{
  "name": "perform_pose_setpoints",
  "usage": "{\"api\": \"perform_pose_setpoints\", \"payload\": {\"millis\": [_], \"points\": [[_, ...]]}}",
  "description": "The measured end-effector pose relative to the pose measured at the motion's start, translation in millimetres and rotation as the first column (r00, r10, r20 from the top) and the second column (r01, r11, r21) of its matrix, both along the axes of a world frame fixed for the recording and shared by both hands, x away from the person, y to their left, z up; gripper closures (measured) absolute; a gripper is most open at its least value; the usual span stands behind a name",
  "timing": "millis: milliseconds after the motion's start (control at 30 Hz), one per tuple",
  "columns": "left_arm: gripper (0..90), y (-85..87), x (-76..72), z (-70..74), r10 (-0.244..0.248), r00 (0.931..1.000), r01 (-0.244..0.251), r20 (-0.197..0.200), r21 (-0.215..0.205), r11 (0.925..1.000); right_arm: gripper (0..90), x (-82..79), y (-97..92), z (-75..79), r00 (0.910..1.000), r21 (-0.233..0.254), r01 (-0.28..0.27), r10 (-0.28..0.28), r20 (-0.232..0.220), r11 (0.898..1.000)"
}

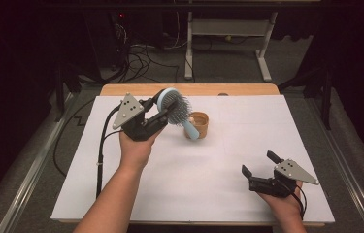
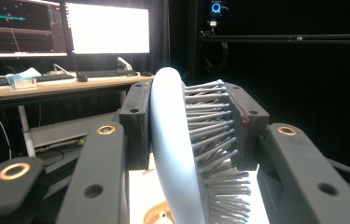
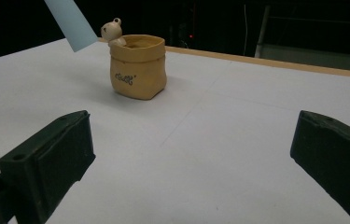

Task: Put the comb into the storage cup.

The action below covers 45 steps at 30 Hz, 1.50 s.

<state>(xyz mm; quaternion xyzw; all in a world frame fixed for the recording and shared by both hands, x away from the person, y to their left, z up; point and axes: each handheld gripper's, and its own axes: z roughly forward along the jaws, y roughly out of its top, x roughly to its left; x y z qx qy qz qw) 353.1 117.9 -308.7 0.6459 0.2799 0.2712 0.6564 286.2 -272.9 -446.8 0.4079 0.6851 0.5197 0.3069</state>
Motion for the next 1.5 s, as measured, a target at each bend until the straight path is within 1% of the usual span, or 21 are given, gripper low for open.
{"api": "perform_pose_setpoints", "payload": {"millis": [167, 267, 400, 500, 800, 1000, 1067, 1200, 1500], "points": [[58.4, -2.2, 4.7, 5.2, -0.001, 1.0000, 0.001, 0.005, -0.010, 0.9999, 0.1, 0.2, -0.7, 0.2, 1.0000, 0.002, 0.002, -0.002, 0.001, 1.000], [58.4, -4.9, 7.6, 7.8, 0.003, 0.9999, -0.003, 0.012, -0.003, 1.0000, 0.1, -0.1, -0.2, 0.4, 1.0000, 0.002, 0.002, -0.002, 0.004, 1.000], [58.4, -10.4, 12.9, 9.6, 0.003, 1.0000, -0.003, 0.007, 0.000, 1.0000, 0.1, 0.2, 0.1, 0.4, 1.0000, 0.005, 0.002, -0.002, 0.004, 1.000], [58.4, -15.3, 14.7, 12.0, 0.003, 0.9999, -0.003, 0.014, 0.004, 1.0000, 0.1, 0.1, 0.3, 0.7, 1.0000, 0.005, 0.001, -0.001, 0.007, 1.000], [58.4, -22.2, 22.1, 19.1, 0.016, 0.9996, -0.016, 0.023, 0.015, 0.9998, 0.1, -1.4, -0.3, 2.0, 0.9999, 0.009, -0.001, 0.001, 0.011, 1.000], [58.4, -24.3, 29.1, 19.6, 0.026, 0.9995, -0.027, 0.018, 0.019, 0.9995, 0.1, -1.2, -0.4, 1.8, 1.0000, 0.012, 0.001, -0.001, 0.009, 1.000], [58.4, -25.6, 30.4, 19.8, 0.029, 0.9994, -0.029, 0.021, 0.026, 0.9992, 0.1, -1.0, -0.4, 1.8, 0.9999, 0.011, 0.000, 0.000, 0.011, 1.000], [58.4, -27.8, 34.0, 19.8, 0.032, 0.9992, -0.032, 0.022, 0.025, 0.9992, 0.1, -0.7, 0.3, 1.7, 1.0000, 0.013, 0.001, -0.001, 0.008, 1.000], [58.4, -32.9, 46.6, 14.5, 0.052, 0.9987, -0.052, 0.004, 0.033, 0.9981, 0.1, -0.4, -0.7, 1.9, 0.9999, 0.015, -0.001, 0.001, 0.011, 1.000]]}}
